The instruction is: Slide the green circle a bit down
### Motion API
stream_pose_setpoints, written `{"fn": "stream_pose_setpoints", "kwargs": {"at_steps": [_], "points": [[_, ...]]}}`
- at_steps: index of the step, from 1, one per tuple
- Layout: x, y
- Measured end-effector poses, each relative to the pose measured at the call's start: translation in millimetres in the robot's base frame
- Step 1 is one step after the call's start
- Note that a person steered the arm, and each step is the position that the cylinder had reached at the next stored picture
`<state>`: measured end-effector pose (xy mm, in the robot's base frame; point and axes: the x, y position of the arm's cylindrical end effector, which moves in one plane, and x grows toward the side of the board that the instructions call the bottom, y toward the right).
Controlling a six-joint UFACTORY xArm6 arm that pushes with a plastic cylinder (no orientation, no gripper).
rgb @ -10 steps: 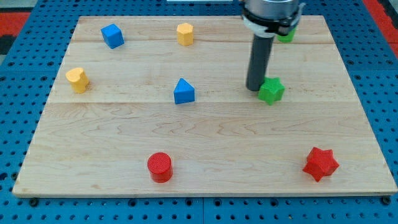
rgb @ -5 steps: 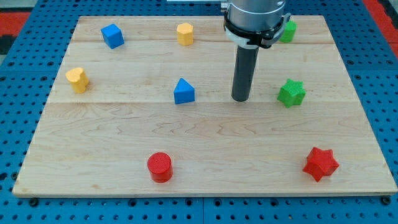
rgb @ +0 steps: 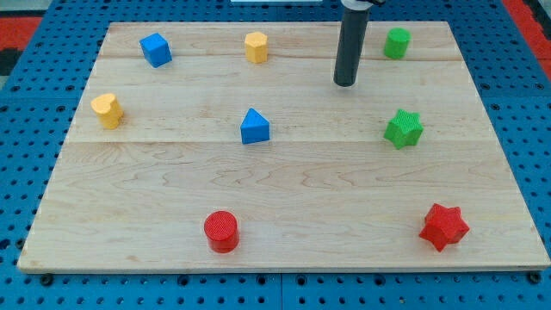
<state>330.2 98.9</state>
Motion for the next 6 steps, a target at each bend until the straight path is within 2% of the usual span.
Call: {"fn": "stream_pose_setpoints", "kwargs": {"at_steps": [1, 2, 4, 5, 6], "points": [[-27.1, 40.2], [-46.5, 55.6], [-132.0, 49.8], [-87.9, 78.0], [-35.5, 77.5]]}}
